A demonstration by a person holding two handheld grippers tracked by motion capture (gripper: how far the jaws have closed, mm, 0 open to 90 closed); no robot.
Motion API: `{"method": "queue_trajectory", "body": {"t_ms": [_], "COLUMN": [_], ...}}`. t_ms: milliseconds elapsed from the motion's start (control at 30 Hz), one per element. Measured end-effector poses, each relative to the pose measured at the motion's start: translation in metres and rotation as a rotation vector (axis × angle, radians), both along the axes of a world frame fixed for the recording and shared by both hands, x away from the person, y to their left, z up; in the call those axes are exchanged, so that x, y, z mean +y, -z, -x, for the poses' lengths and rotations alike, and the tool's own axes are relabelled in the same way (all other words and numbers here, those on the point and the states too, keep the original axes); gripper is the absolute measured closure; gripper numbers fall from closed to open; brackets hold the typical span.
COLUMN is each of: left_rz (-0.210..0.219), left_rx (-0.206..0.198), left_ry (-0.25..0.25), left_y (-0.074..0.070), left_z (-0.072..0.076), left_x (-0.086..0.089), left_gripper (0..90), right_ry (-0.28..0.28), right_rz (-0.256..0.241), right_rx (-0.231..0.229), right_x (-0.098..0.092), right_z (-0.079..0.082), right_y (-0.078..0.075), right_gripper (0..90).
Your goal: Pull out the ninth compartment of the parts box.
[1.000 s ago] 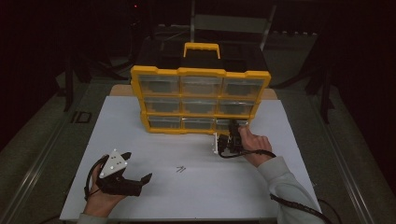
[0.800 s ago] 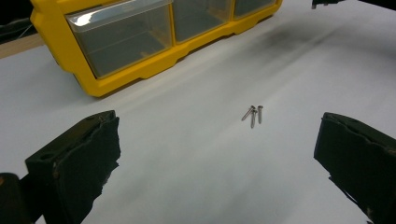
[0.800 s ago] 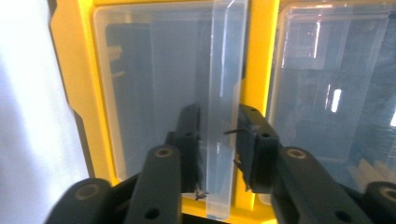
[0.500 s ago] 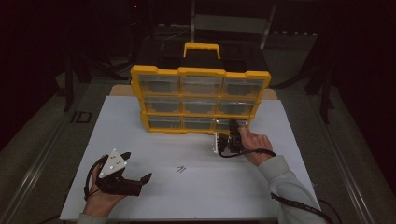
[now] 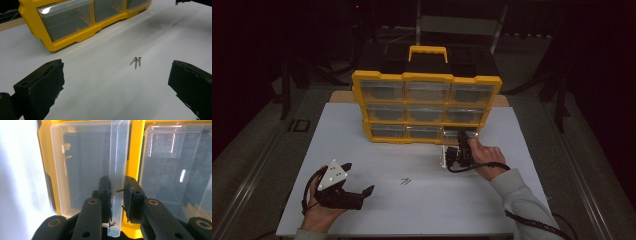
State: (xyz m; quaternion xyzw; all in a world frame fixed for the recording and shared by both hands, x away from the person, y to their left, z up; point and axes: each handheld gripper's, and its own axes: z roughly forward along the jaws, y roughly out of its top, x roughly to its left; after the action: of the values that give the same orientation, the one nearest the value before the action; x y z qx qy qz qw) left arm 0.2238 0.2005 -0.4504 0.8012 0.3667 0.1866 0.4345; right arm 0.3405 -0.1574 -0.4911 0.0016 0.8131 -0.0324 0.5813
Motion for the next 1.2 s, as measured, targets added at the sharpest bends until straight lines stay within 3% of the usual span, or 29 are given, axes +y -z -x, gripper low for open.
{"method": "queue_trajectory", "body": {"t_ms": [1200], "left_rz": [-0.002], "left_rx": [0.002], "left_ry": [-0.012], "left_y": [0.0], "left_z": [-0.001], "left_x": [0.001], "left_gripper": [1.0], "right_ry": [-0.033], "right_rz": [-0.003], "right_rx": [0.024], "right_x": [-0.004], "right_z": [0.041], "right_y": [-0.002], "right_gripper": [76.5]}}
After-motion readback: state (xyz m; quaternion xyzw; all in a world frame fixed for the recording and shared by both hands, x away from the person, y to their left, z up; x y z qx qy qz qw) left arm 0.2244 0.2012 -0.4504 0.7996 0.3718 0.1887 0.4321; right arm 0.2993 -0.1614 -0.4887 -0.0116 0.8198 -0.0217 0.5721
